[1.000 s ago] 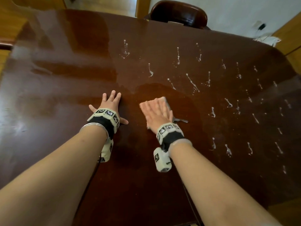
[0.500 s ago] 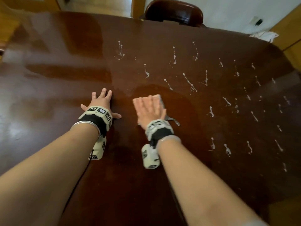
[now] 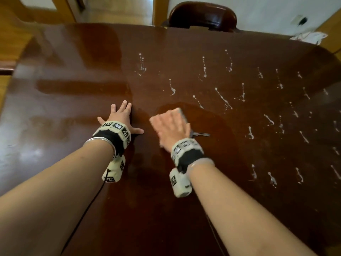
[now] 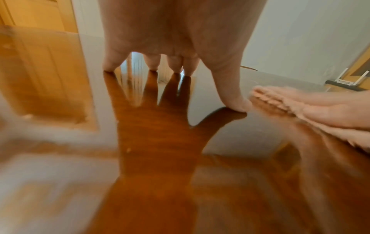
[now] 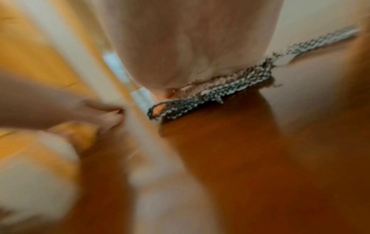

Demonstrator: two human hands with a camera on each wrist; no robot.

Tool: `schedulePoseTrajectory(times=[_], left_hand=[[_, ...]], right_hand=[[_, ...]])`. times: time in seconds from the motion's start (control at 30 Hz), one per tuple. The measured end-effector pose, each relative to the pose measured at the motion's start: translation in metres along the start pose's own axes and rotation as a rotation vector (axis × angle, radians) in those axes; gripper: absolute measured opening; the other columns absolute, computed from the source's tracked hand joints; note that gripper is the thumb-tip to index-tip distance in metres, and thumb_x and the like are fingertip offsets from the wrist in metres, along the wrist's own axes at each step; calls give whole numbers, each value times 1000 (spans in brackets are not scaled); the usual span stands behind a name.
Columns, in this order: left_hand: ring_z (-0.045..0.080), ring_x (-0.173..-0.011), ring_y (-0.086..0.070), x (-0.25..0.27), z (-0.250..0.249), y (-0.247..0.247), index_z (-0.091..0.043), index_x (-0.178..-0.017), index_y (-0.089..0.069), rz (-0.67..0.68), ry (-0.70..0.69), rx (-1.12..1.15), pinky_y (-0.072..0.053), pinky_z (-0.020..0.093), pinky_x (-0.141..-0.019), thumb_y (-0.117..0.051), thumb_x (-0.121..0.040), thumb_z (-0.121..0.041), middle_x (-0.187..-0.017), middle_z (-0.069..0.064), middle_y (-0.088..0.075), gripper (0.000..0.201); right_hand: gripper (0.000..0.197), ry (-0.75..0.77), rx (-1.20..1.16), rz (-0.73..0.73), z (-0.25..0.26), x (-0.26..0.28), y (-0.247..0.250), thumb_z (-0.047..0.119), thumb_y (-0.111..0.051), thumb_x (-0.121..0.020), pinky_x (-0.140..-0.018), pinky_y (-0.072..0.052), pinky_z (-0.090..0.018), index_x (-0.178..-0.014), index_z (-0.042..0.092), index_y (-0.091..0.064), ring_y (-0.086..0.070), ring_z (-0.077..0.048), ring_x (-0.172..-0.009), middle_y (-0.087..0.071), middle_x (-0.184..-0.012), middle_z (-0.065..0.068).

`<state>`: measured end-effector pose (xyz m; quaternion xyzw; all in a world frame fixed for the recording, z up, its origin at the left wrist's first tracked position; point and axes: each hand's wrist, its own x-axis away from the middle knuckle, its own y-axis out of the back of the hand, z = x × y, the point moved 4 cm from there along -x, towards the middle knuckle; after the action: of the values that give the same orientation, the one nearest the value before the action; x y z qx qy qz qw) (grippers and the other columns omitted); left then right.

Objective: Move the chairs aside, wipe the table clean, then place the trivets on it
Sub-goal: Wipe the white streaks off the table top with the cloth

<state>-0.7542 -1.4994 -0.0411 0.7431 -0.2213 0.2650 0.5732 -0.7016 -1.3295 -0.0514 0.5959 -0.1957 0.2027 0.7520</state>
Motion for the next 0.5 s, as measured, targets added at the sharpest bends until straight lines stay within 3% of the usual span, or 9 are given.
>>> schedulePoseTrajectory(times=[0.07, 0.13, 0.23, 0.3, 0.4, 0.5], left_hand=[[22, -146, 13, -8, -2, 5, -31, -151, 4, 10, 7, -18, -11, 74, -104, -75, -65, -61, -157, -18, 13, 121], [23, -146, 13, -16, -4, 12, -32, -151, 3, 16, 18, -10, -13, 75, -102, -73, -65, -62, -157, -19, 13, 119], [26, -146, 12, -29, -8, 25, -30, -152, 2, 14, 21, -12, -14, 74, -104, -75, -66, -60, -157, -17, 12, 119], [27, -145, 14, -37, -11, 33, -30, -151, 3, 8, 20, -19, -13, 74, -104, -78, -62, -59, -157, -16, 13, 124], [29, -145, 14, -52, -15, 45, -30, -151, 4, -3, 28, -20, -14, 75, -102, -78, -60, -60, -157, -15, 13, 127], [30, -145, 14, -64, -16, 53, -28, -151, 6, -7, 35, -15, -15, 76, -101, -79, -60, -59, -157, -14, 13, 128]], right_hand=[[61, 83, 58, 12, 1, 11, -8, 29, -27, -102, -114, 13, -50, -146, 53, 7, 29, -18, -143, 26, -156, 16], [54, 54, 33, 7, -28, 14, -2, 32, -20, -104, -115, 11, -47, -146, 54, 6, 26, -11, -143, 24, -155, 21], [52, -148, -59, -14, -90, 12, 18, 32, -14, -104, -117, 10, -49, -145, 56, 7, 28, -13, -142, 26, -153, 21], [53, -290, -119, -46, -118, 2, 35, 32, -15, -105, -118, 9, -50, -147, 50, 11, 26, -18, -144, 27, -155, 15], [60, -394, -199, -96, -113, -31, 59, 25, -23, -104, -117, 7, -54, -149, 43, 11, 23, -27, -145, 25, -158, 5], [64, -315, -220, -137, -74, -74, 74, 22, -29, -102, -115, 9, -58, -150, 43, 8, 23, -30, -144, 22, -159, 6]])
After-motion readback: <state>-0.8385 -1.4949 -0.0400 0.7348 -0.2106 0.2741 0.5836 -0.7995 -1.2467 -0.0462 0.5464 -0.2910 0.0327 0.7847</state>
